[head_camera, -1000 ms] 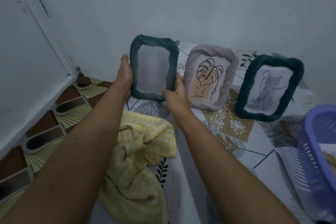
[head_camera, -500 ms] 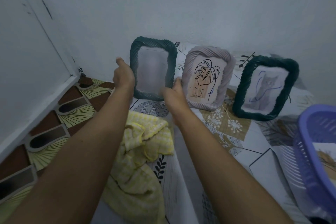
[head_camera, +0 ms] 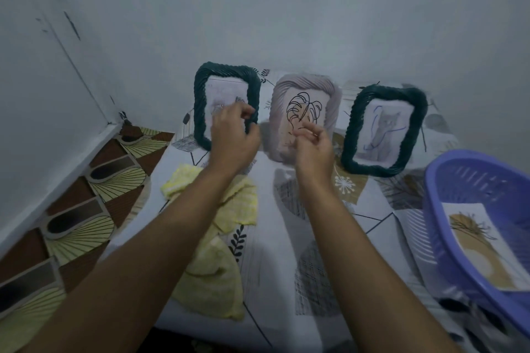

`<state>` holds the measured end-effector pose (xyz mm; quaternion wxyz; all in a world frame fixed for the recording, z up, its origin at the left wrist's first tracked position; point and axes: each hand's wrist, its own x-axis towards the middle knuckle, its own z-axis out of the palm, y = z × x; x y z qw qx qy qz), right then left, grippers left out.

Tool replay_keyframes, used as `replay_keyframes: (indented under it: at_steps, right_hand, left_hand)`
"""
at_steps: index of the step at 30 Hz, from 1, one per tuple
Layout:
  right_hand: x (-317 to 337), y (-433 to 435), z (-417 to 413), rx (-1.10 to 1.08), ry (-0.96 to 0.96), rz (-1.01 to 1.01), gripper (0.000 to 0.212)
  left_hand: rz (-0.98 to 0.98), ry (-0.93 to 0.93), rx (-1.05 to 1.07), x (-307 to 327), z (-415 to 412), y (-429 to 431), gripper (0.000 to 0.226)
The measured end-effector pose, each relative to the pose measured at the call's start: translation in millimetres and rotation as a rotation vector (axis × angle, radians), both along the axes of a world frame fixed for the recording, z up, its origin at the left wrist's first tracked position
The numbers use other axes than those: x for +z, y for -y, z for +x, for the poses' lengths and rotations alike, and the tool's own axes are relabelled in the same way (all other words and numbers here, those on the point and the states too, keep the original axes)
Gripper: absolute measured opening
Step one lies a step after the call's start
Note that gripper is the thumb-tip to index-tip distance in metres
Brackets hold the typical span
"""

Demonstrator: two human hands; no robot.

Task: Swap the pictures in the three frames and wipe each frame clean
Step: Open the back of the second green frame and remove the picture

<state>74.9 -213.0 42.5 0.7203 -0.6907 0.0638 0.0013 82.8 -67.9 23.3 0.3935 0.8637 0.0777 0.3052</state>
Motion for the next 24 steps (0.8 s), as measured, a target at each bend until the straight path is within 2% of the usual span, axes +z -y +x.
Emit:
replay_keyframes:
  at_steps: [3,8,10,17,21,24]
  right_hand:
    - [-5.5,16.2,3.2,-0.08,0.027,-0.116,0.034]
    - [-19.8,31.0,8.3,0.019,0.046,-0.344,0.082]
    - [-36.1,33.6,18.8,0.056,0.027,-0.381,0.09]
    - [-18.4,39.3,9.6,0.132,0.003,-0.445,0.073]
    - [-15.2,41.7,1.1,0.121,0.015,-0.426,0.071]
    - [-9.7,46.9,-9.8,0.109,0.031,-0.374,0.056]
  left_hand:
    - [-0.016,-0.173,-0.133,-5.1,0.0,24.1,0.055]
    - [-0.148,-0.331,-0.216,-8.3,0.9,52.9,0.079]
    - [-0.232,-0.393,-0.212,-9.3,2.7,60.1,0.082]
    - [-0.362,-0.405,-0.197,-27.8,12.9,60.0,0.083]
    - [-0.401,-0.331,-0.193,-1.5,-9.4,68.9,0.06]
    - [-0.43,-0.313,-0.197,10.9,-23.6,71.6,0.057]
